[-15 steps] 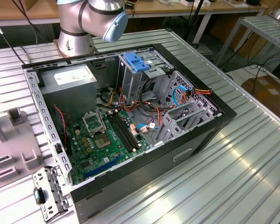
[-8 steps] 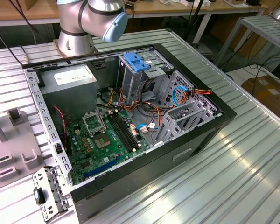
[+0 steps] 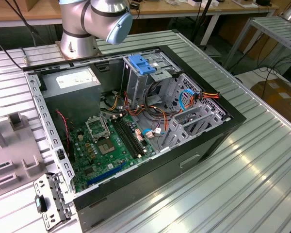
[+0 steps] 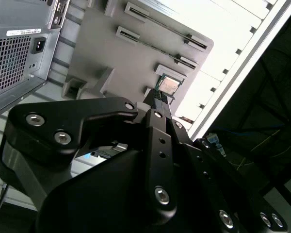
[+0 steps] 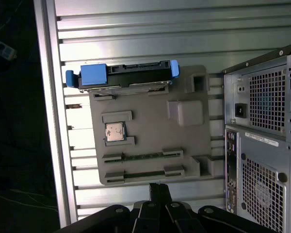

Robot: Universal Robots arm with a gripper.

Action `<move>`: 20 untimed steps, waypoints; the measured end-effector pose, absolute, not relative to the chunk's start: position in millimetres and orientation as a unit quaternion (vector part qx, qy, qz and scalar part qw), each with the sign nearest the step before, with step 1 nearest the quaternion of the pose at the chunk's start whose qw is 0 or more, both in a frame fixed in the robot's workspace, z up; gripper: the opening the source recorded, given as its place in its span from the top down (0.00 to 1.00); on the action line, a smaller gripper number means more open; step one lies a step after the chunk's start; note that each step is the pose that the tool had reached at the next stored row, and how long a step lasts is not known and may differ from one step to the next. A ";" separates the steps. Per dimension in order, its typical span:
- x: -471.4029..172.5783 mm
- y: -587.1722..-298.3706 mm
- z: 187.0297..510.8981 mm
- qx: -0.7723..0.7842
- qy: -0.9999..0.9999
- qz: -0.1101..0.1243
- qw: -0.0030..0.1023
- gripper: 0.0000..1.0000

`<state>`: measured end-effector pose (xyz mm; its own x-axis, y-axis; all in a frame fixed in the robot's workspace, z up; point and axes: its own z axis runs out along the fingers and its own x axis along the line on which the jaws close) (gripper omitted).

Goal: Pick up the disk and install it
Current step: 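Reach for the disk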

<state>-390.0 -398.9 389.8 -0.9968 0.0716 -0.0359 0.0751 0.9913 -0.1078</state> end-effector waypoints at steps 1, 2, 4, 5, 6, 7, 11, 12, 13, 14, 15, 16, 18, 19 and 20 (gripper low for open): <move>-392.3 -398.9 389.8 0.037 0.998 -0.055 0.016 0.89; -394.9 -399.0 389.7 0.037 0.998 -0.055 0.016 0.89; -398.2 -398.9 389.5 0.037 0.998 -0.055 0.016 0.89; -400.0 -398.9 389.4 0.037 0.998 -0.055 0.016 0.89; -401.0 -398.9 389.3 0.037 0.998 -0.055 0.016 0.89; -401.4 -398.8 389.0 0.037 0.998 -0.055 0.016 0.89; -401.6 -396.0 388.1 0.037 0.998 -0.055 0.016 0.89; -401.7 -394.3 387.7 0.037 0.998 -0.055 0.016 0.89; -401.7 -392.8 387.2 0.037 0.998 -0.055 0.016 0.89; -401.8 -391.2 386.8 0.037 0.998 -0.055 0.016 0.89; -401.8 -389.8 386.4 0.037 0.998 -0.055 0.016 0.89; -401.8 -388.7 386.1 0.037 0.998 -0.054 0.016 0.89; -401.8 -386.8 385.5 0.037 0.998 -0.054 0.016 0.89; -401.8 -386.2 385.3 0.037 0.998 -0.054 0.016 0.89; -401.9 -385.5 384.9 0.037 0.998 -0.054 0.016 0.89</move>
<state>-401.9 -385.5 384.9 -0.9968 0.0717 -0.0358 0.0751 0.9915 -0.1058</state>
